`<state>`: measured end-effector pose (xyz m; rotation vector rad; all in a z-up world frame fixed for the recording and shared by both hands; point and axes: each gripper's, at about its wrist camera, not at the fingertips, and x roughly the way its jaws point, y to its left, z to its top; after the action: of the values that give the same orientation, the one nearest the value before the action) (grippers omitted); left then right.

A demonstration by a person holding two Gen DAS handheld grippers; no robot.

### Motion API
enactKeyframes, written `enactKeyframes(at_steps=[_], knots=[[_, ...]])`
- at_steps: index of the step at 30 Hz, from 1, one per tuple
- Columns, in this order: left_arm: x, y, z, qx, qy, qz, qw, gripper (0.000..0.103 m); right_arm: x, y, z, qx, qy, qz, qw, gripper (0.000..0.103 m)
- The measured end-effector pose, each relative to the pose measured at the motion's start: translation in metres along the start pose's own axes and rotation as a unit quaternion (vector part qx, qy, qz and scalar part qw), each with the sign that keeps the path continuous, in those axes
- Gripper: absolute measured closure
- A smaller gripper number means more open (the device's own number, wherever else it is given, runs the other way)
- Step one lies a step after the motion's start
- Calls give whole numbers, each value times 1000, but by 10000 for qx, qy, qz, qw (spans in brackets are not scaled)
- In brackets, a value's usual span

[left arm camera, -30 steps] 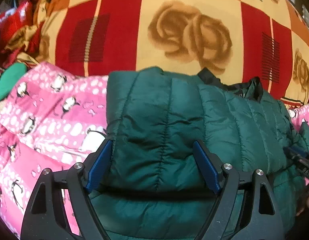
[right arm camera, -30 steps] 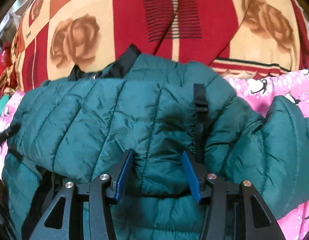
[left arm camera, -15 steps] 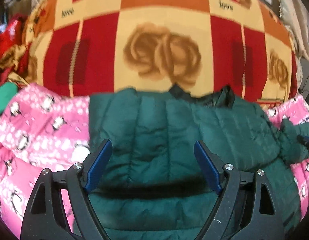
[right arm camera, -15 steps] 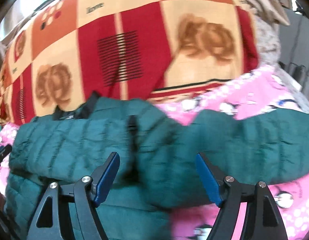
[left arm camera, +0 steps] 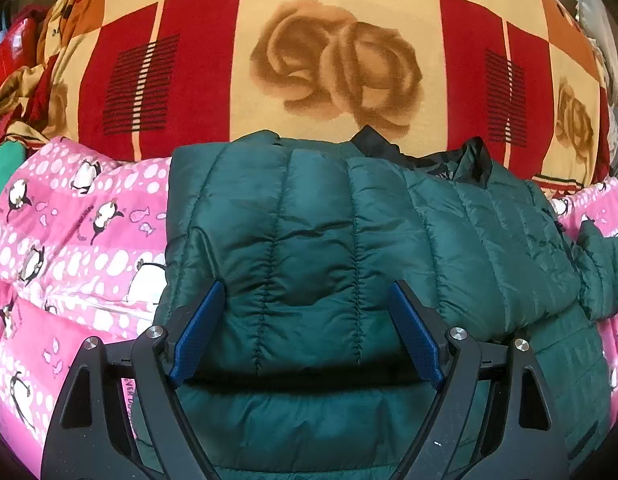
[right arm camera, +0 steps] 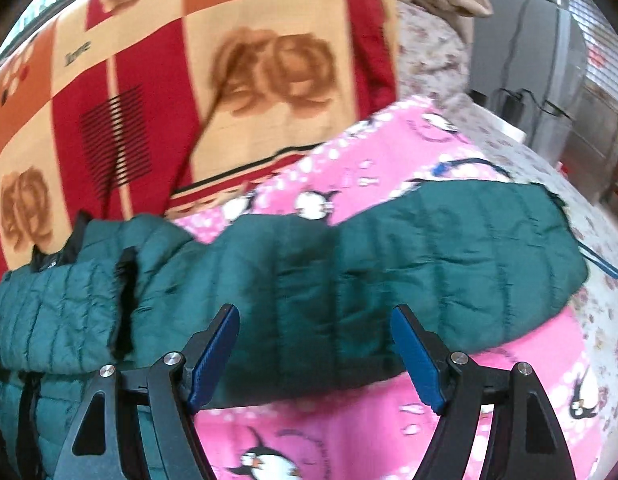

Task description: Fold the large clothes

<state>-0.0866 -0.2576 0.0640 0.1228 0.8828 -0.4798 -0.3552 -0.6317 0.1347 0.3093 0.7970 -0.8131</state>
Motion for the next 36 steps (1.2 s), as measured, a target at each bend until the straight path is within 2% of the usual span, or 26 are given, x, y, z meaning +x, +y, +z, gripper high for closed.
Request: enactKeyframes(at_steps=[7, 18, 22, 29, 34, 35, 36], knots=[[1, 1, 0, -7, -9, 3, 10000, 19, -8, -50, -3, 393, 37, -466, 9981, 27], [0, 0, -1, 34, -28, 39, 10000, 19, -2, -121, -16, 1276, 242, -876, 9877, 27], [2, -1, -2, 50, -25, 55, 10000, 19, 4, -143, -14, 1690, 168, -844, 9819, 27], [4, -2, -2, 84, -44, 91, 9999, 19, 21, -157, 4, 1900, 111, -969, 9769, 26], [4, -2, -3, 103, -49, 105, 9999, 19, 29, -169, 7, 2107, 20, -911, 9733, 26], [5, -2, -3, 104, -51, 104, 9999, 19, 29, -171, 7, 2132, -40, -881, 9730, 28], [4, -2, -3, 102, -51, 100, 9999, 19, 28, -172, 6, 2144, -123, -868, 9728, 40]])
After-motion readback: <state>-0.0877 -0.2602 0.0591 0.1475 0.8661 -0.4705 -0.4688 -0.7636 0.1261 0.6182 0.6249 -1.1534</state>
